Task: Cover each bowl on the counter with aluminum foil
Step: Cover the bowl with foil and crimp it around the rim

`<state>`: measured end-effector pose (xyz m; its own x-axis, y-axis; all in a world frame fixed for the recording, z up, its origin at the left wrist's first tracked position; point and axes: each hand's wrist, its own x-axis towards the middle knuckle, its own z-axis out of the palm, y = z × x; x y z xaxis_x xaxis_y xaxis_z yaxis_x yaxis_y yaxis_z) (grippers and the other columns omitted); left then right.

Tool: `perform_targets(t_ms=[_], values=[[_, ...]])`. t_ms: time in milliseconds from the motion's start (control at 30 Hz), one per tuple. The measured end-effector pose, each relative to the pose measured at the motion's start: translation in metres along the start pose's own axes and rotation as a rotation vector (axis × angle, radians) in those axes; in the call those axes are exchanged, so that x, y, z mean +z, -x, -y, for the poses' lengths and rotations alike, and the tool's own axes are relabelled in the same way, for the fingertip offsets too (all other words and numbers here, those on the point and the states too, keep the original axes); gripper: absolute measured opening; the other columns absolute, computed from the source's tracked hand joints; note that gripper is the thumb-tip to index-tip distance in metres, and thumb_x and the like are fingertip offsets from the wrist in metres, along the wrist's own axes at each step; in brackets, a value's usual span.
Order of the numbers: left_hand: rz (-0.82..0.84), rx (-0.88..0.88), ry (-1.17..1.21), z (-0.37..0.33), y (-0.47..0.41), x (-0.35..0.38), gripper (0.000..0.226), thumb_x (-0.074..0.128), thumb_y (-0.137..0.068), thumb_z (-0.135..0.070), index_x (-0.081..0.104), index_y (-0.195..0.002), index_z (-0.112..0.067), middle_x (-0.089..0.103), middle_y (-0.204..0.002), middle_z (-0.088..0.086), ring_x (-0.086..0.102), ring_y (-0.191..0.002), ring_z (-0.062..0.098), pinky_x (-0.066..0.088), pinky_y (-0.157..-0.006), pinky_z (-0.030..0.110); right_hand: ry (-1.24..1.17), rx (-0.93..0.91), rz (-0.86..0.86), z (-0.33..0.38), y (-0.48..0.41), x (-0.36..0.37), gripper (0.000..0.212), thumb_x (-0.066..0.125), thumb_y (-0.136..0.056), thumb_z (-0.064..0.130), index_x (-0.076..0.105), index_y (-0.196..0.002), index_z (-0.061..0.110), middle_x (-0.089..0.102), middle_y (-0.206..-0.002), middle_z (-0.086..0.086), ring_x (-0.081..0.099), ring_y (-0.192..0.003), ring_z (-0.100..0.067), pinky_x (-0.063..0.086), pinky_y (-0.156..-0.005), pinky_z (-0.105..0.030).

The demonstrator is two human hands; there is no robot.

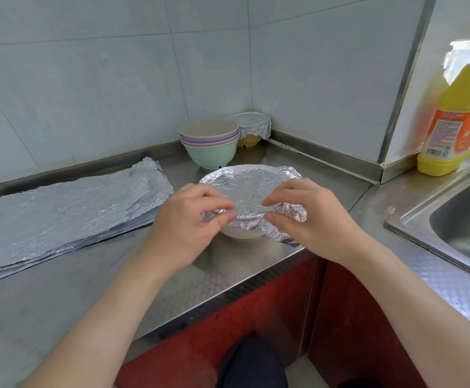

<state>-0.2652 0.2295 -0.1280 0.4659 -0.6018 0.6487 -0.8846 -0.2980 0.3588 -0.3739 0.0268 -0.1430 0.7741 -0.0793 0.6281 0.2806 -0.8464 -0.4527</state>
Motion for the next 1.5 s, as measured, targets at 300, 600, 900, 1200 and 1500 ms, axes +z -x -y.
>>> perform_targets(t_ms=[300,600,900,1200,1500], values=[[0.051,0.134,-0.075,0.005,-0.002,0.013,0.013,0.070,-0.080,-0.028,0.076,-0.083,-0.017,0.064,-0.081,-0.007,0.055,-0.079,0.013,0.043,-0.071,0.027,0.246,-0.127,-0.024,0.009,-0.007,0.022,0.010,0.067,-0.078,0.027,0.073,-0.084,0.022,0.065,-0.085,0.006,0.059,-0.083,-0.022,0.036,-0.073,-0.035],[0.058,0.284,-0.170,0.000,-0.004,0.017,0.023,0.058,-0.087,-0.030,0.070,-0.082,-0.012,0.062,-0.079,-0.001,0.055,-0.074,0.019,0.042,-0.070,0.028,0.225,-0.187,0.034,0.006,-0.014,0.010,0.006,0.075,-0.073,0.021,0.073,-0.078,0.018,0.061,-0.073,0.006,0.058,-0.072,-0.021,0.038,-0.073,-0.032],[0.108,0.165,-0.095,-0.013,-0.002,0.015,0.031,0.056,-0.083,-0.045,0.075,-0.083,-0.021,0.062,-0.079,-0.008,0.056,-0.077,0.013,0.045,-0.068,0.029,0.163,-0.123,0.024,0.010,-0.006,0.007,0.010,0.067,-0.080,0.035,0.074,-0.085,0.030,0.063,-0.090,0.014,0.056,-0.088,-0.014,0.032,-0.081,-0.034],[0.130,0.295,-0.179,-0.011,-0.007,0.021,0.028,0.056,-0.091,-0.038,0.072,-0.084,-0.015,0.062,-0.076,-0.003,0.056,-0.073,0.017,0.046,-0.068,0.032,0.322,-0.230,0.042,0.008,-0.010,0.015,0.007,0.066,-0.075,0.017,0.070,-0.079,0.019,0.063,-0.078,0.003,0.059,-0.076,-0.025,0.045,-0.064,-0.039],[0.170,0.210,-0.224,-0.017,-0.012,0.012,0.025,0.060,-0.084,-0.040,0.075,-0.079,-0.021,0.064,-0.072,-0.006,0.058,-0.070,0.014,0.049,-0.065,0.029,0.041,0.165,-0.056,-0.007,0.012,0.003,0.046,0.071,-0.086,0.032,0.058,-0.129,0.026,0.048,-0.135,0.007,0.041,-0.128,-0.015,0.035,-0.102,-0.040]])
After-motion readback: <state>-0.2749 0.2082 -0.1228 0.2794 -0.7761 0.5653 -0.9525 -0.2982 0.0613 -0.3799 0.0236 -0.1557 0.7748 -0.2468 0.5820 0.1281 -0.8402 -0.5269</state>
